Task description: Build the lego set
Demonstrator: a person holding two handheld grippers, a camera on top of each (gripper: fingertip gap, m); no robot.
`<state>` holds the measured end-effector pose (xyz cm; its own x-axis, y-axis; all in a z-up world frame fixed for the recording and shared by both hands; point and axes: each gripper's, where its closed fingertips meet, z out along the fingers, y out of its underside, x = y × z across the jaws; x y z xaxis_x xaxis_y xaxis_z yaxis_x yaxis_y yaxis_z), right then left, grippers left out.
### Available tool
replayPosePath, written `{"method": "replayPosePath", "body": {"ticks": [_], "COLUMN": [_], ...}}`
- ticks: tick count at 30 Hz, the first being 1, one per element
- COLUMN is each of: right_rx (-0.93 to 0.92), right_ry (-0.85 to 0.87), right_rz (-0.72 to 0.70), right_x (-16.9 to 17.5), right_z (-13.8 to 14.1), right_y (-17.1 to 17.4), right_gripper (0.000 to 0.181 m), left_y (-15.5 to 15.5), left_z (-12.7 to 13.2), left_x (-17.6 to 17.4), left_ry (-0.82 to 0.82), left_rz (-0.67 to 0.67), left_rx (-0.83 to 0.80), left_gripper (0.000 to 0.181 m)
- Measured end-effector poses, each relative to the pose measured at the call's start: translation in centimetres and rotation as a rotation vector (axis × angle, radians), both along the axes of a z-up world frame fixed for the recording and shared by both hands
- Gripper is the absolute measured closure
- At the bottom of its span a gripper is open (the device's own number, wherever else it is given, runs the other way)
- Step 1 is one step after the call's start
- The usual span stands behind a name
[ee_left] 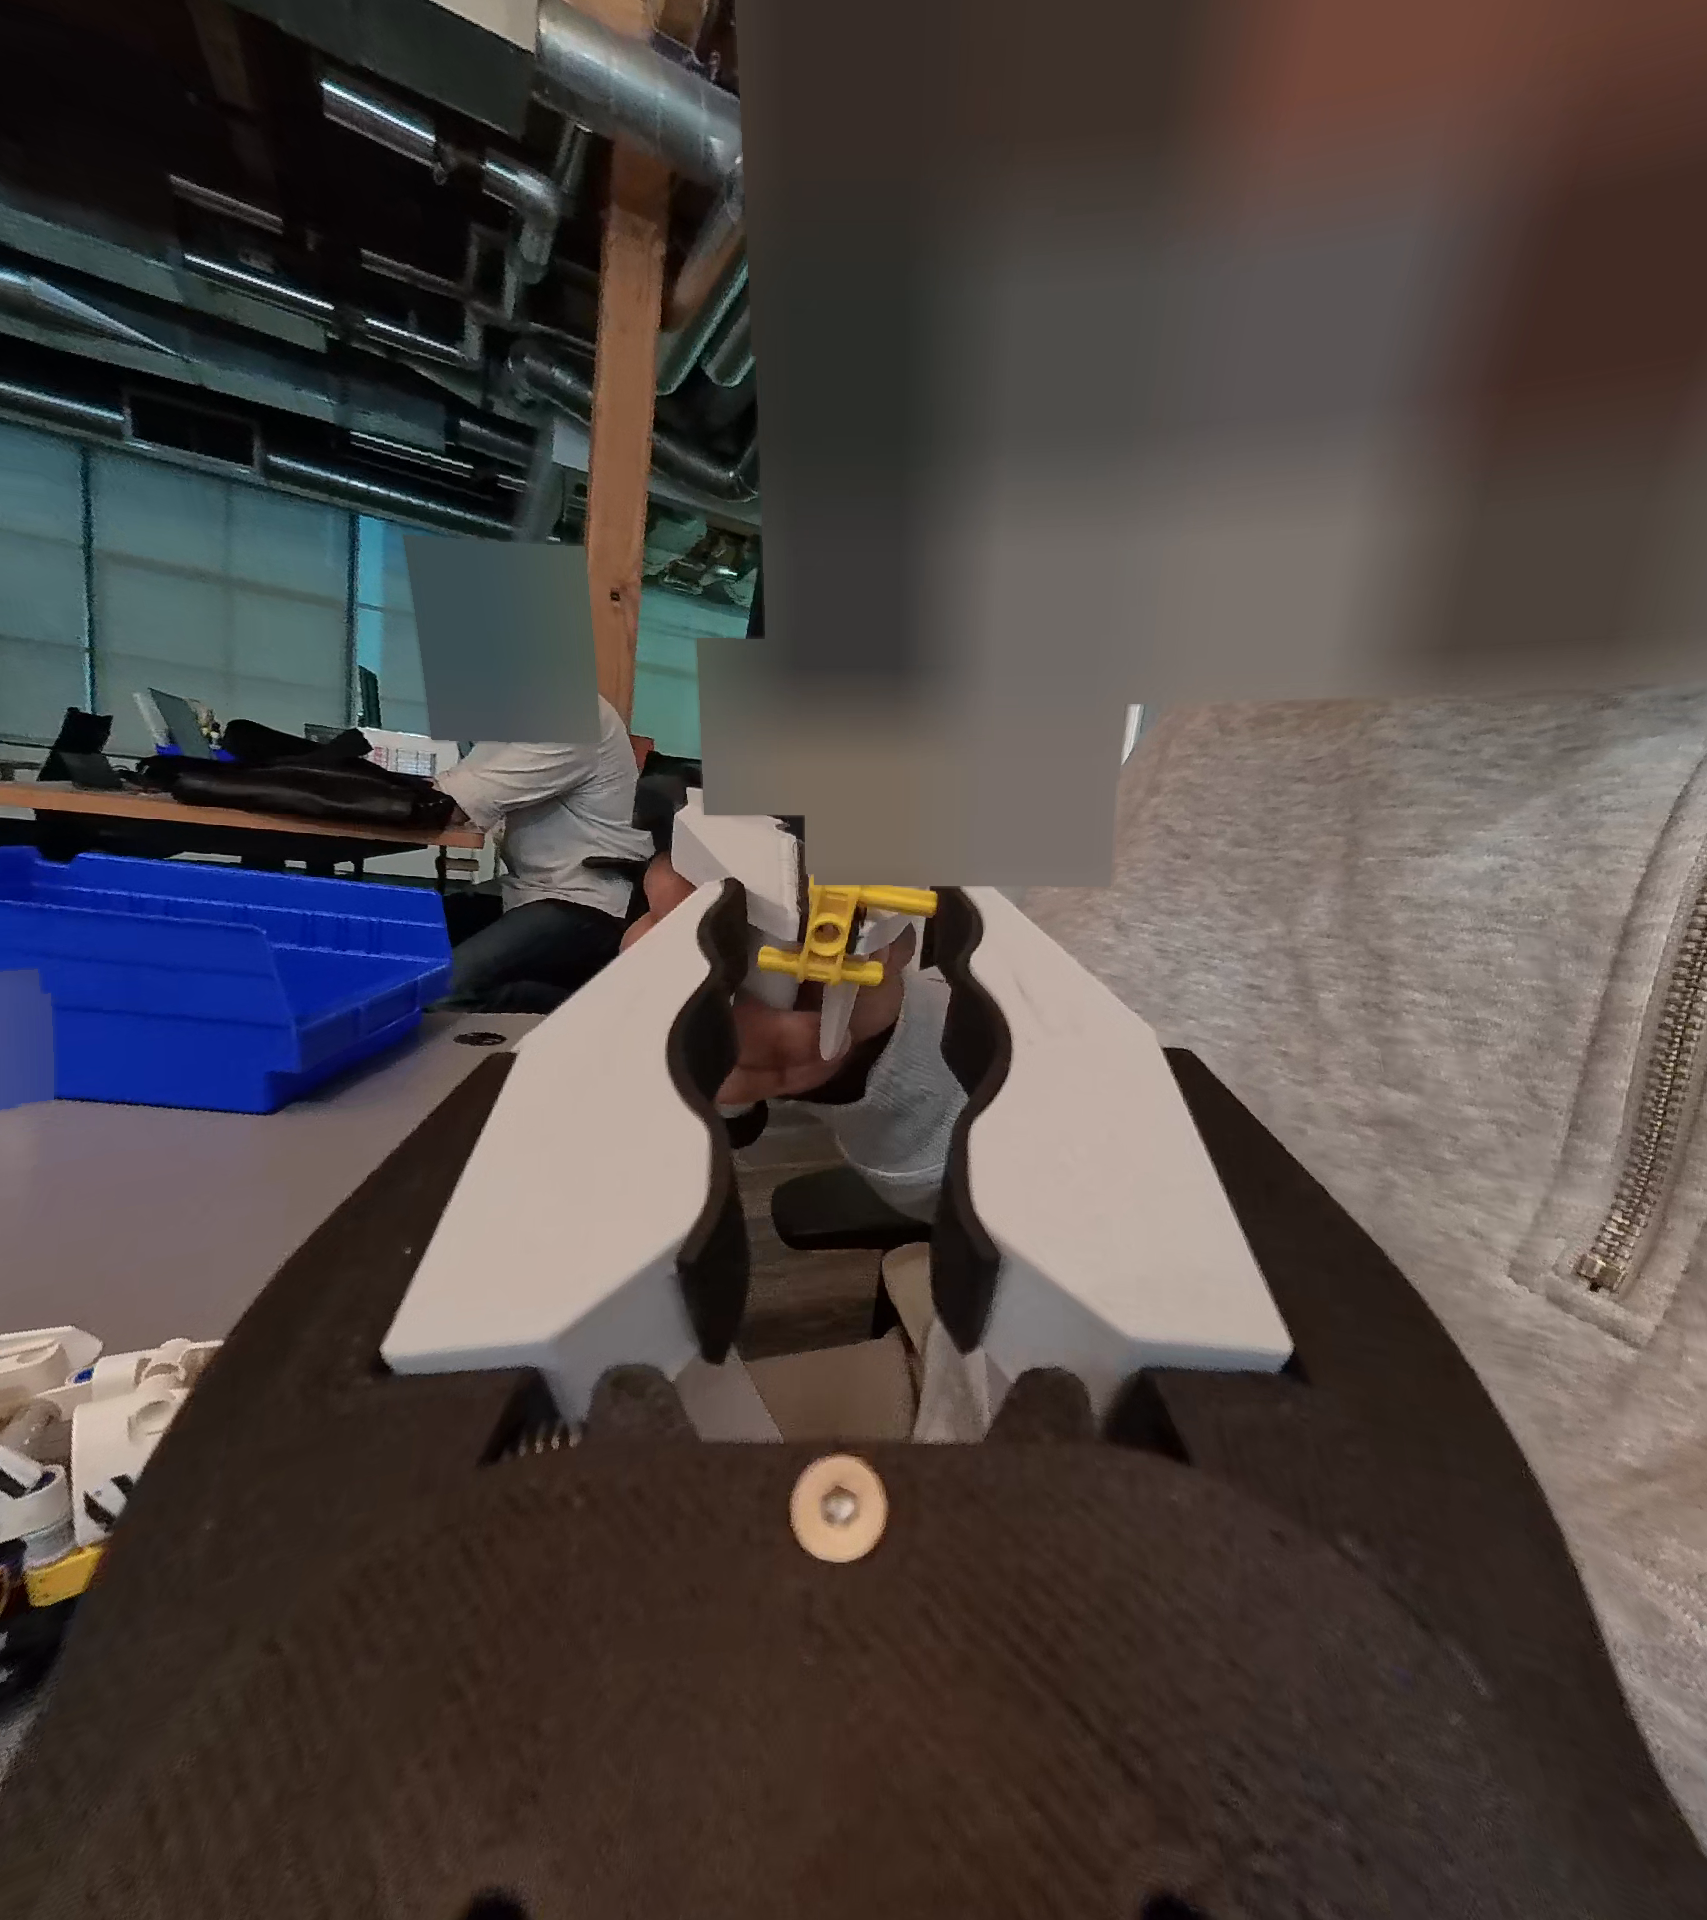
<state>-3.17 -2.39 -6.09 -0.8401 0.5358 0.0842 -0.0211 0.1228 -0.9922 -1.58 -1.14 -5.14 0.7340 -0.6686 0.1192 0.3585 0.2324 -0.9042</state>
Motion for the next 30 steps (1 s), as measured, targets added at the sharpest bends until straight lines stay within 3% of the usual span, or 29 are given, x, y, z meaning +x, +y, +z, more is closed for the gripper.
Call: {"method": "replayPosePath", "body": {"ticks": [8, 9, 16, 22, 30], "right_rx": [0.01, 0.011, 0.015, -0.008, -0.051], "right_ry": [0.008, 0.008, 0.025, -0.012, -0.049], "right_rz": [0.01, 0.03, 0.014, -0.015, -0.016], "right_x": [0.3, 0.5, 0.4, -0.2, -0.6], "right_z": [0.0, 0.0, 0.4, 0.2, 0.0], "right_y": [-0.2, -0.4, -0.6, 0.2, 0.6], "right_gripper": [0.176, 0.176, 0.177, 0.176, 0.176], "left_y": [0.0, -0.1, -0.2, 0.0, 0.9], "left_z": [0.0, 0.1, 0.4, 0.7, 0.2], "left_x": [0.0, -0.2, -0.3, -1.5, -1.4], "left_ry": [0.003, -0.002, -0.039, -0.057, -0.032], "left_rz": [0.007, 0.017, -0.004, 0.107, 0.143], "left_rx": [0.006, 0.014, 0.019, 0.046, 0.004], "left_gripper": [0.149, 0.162, 0.161, 0.149, 0.156]}}
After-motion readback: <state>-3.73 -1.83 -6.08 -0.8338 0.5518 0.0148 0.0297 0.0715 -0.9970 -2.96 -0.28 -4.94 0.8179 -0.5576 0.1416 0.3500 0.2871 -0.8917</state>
